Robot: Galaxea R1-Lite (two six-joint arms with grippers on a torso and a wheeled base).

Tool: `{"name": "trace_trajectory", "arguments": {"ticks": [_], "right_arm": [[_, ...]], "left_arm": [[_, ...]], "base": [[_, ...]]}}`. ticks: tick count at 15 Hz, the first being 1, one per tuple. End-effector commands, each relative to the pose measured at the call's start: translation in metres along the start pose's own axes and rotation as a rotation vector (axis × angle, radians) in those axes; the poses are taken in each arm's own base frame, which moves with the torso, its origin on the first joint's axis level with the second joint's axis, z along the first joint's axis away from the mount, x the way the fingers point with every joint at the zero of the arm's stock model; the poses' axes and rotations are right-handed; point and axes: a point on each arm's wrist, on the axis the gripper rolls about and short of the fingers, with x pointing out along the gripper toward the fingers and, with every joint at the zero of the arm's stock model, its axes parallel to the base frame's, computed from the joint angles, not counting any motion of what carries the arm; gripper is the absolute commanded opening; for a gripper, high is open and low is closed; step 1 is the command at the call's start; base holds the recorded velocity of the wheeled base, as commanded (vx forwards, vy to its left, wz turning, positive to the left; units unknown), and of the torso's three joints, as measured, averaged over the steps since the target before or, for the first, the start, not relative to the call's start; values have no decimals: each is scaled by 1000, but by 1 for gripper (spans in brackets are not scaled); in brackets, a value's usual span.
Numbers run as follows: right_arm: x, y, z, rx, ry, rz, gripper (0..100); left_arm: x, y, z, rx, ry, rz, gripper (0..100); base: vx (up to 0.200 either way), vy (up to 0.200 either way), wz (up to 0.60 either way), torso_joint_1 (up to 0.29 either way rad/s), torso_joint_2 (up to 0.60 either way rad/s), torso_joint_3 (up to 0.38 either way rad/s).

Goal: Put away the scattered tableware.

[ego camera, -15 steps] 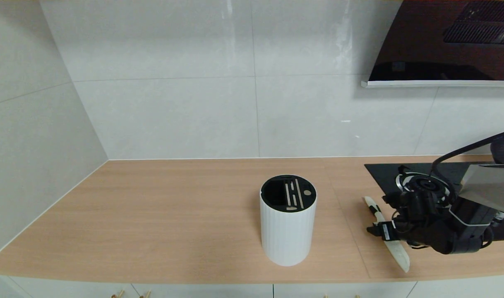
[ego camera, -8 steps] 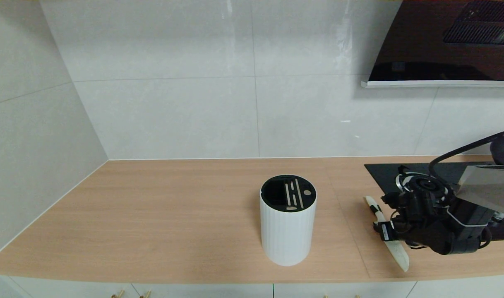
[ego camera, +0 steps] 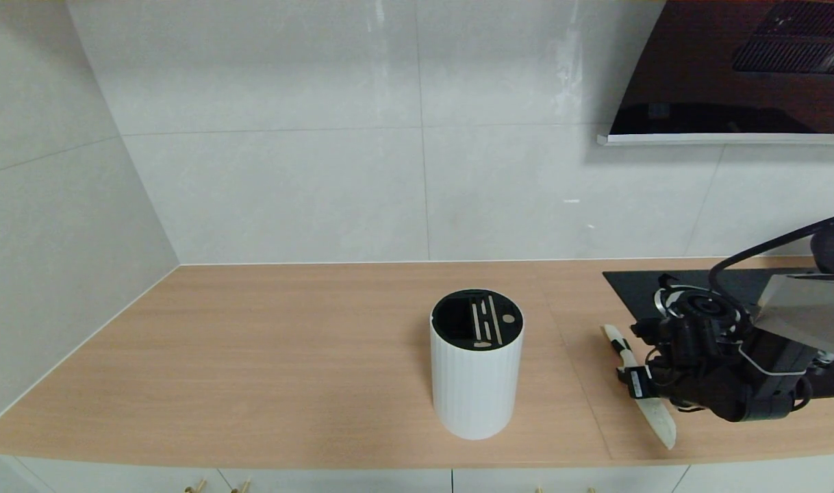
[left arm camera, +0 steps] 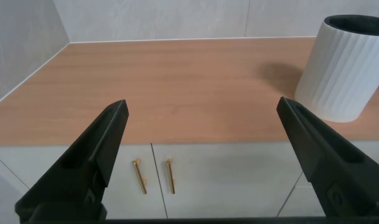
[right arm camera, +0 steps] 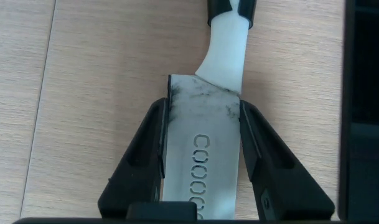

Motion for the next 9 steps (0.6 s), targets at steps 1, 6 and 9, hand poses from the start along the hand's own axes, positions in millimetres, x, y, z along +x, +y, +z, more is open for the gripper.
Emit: {"name": "trace_trajectory", "arguments": {"ticks": [1, 6, 9], "right_arm": [[-12, -1, 12, 2, -43, -7, 0], [-63, -2, 41, 3, -154, -8, 0], [-116, 13, 66, -25, -294, 18, 0]], "left_arm": [[0, 0, 0, 1, 0, 0, 100], [0, 0, 0, 13, -1, -1, 100], [-16, -2, 53, -1, -98, -116, 100]], "base": [[0, 0, 0, 0, 0, 0], [0, 0, 0, 0, 0, 0], [0, 0, 0, 0, 0, 0]]}}
